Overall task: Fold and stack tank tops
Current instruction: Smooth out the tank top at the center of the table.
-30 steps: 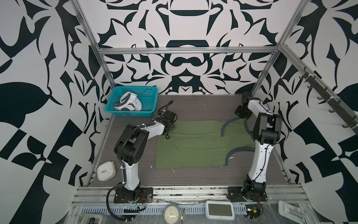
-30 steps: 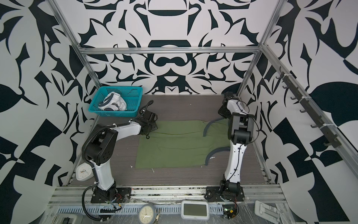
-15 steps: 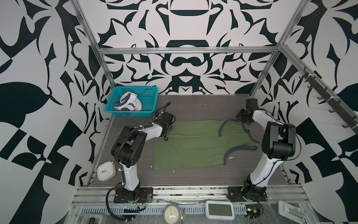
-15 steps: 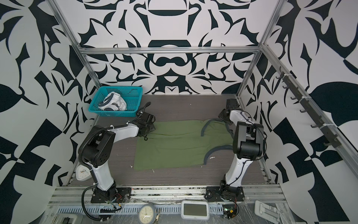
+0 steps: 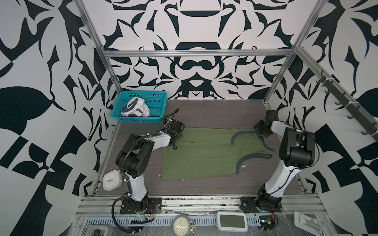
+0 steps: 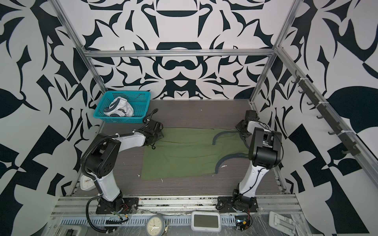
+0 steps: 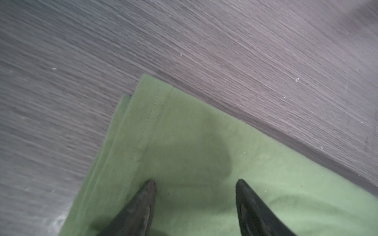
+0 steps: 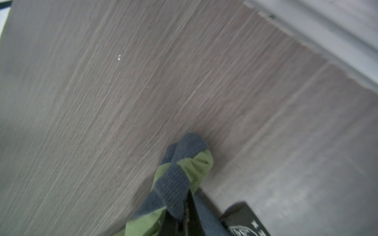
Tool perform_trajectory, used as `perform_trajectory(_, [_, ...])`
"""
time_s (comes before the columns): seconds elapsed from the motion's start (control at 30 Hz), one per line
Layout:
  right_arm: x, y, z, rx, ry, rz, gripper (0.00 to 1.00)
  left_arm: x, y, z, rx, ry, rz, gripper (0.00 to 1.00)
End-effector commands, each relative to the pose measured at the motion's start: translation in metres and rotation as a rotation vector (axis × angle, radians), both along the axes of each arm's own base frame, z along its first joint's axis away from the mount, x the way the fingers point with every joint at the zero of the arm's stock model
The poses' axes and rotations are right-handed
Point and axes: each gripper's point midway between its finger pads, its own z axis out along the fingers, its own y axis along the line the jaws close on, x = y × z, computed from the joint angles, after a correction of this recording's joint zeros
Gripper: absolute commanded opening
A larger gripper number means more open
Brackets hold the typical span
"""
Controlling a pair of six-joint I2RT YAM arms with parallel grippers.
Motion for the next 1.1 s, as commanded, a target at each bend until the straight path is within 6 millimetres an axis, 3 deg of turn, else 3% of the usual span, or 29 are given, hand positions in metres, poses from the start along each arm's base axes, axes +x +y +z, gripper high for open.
perform_trajectory(0.0, [0.022, 0.004, 0.008, 0.039, -0.058, 0.032, 0.07, -0.047, 0.015, -0.043, 0.051, 0.213, -0.032, 0.7])
perform_trajectory(0.13, [0.019, 0.007, 0.02, 0.04, -0.07, 0.037, 0.33, -0.041, 0.009, -0.026, 0.037, 0.182, -0.067, 0.75])
perform_trajectory(0.37, [-0.014, -0.008, 0.071, -0.076, -0.062, -0.031, 0.56, -0.028, 0.006, 0.016, 0.061, 0.13, -0.097, 0.82])
perform_trajectory(0.5, [-0.022, 0.002, 0.096, -0.066, -0.117, 0.002, 0.76, -0.027, 0.006, 0.028, 0.067, 0.114, -0.108, 0.83])
perform_trajectory(0.57, [-0.025, 0.011, 0.1, -0.044, -0.121, 0.029, 0.77, -0.029, 0.005, 0.03, 0.063, 0.114, -0.113, 0.84])
perform_trajectory(0.67, [-0.023, 0.043, 0.1, 0.011, -0.142, 0.118, 0.76, -0.032, 0.001, 0.031, 0.056, 0.117, -0.126, 0.84])
perform_trajectory(0.77, [-0.02, 0.101, 0.097, 0.047, -0.128, 0.286, 0.74, -0.034, -0.006, 0.027, 0.045, 0.126, -0.146, 0.83])
perform_trajectory(0.9, [-0.029, 0.182, 0.074, 0.059, -0.04, 0.501, 0.72, -0.035, -0.01, 0.015, 0.042, 0.158, -0.155, 0.82])
perform_trajectory(0.97, [-0.032, 0.208, 0.058, 0.084, -0.009, 0.558, 0.71, -0.034, -0.011, 0.01, 0.046, 0.167, -0.152, 0.82])
perform_trajectory(1.07, [-0.034, 0.225, 0.034, 0.103, 0.043, 0.594, 0.7, -0.031, -0.013, 0.001, 0.052, 0.187, -0.156, 0.82])
